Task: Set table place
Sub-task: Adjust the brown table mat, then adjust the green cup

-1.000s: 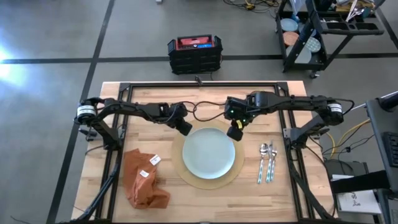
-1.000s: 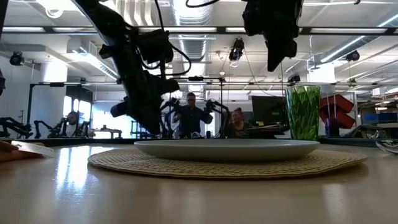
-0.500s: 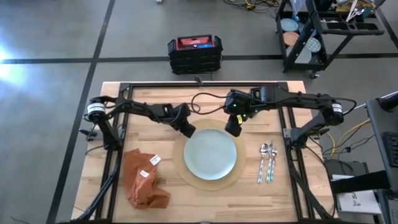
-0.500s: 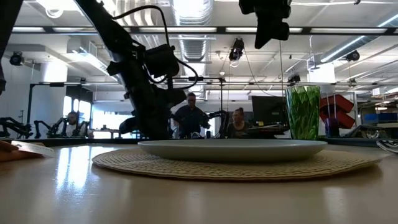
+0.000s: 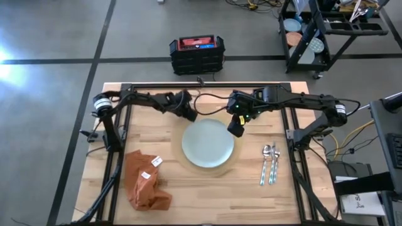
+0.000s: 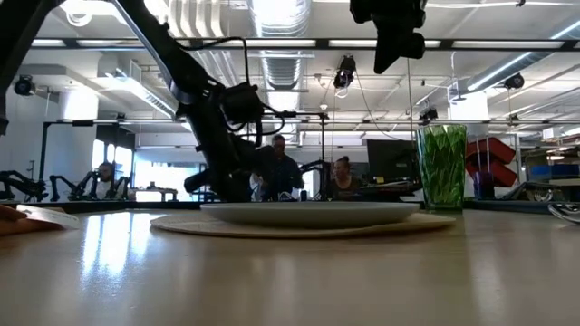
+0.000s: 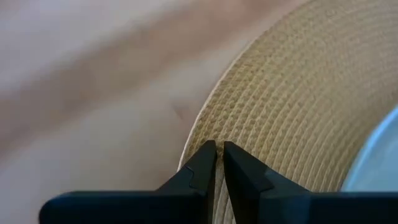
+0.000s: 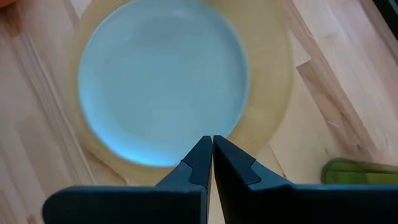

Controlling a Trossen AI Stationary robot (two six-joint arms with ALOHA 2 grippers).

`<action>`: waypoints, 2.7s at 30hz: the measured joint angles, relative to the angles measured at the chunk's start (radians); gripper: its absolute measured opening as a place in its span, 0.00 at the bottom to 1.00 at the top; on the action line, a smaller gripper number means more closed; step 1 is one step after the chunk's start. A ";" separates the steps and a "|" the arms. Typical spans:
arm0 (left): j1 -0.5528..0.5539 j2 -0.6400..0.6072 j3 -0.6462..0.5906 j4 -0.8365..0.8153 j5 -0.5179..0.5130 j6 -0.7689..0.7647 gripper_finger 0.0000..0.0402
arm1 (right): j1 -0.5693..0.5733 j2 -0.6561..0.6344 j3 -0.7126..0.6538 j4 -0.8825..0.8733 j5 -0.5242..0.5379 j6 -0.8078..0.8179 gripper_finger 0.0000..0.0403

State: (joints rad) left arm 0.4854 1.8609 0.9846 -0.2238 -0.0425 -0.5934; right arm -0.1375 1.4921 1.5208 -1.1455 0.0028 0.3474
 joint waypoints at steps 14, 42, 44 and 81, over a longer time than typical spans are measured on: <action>0.143 0.009 0.137 -0.010 0.017 0.066 0.05 | -0.010 0.057 0.000 -0.007 0.066 -0.002 0.00; -0.061 0.008 0.233 -0.150 0.217 0.195 0.05 | 0.013 0.087 -0.007 -0.050 0.023 0.063 0.00; -0.065 0.031 0.250 -0.147 0.217 0.201 0.05 | 0.014 0.088 -0.007 -0.052 0.023 0.070 0.00; 0.002 0.043 0.366 -0.244 0.112 0.266 0.05 | 0.013 0.088 -0.008 -0.050 0.024 0.045 0.00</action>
State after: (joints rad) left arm 0.4871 1.9037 1.3503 -0.4681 0.0694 -0.3274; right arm -0.1249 1.5802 1.5132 -1.1956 0.0265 0.3927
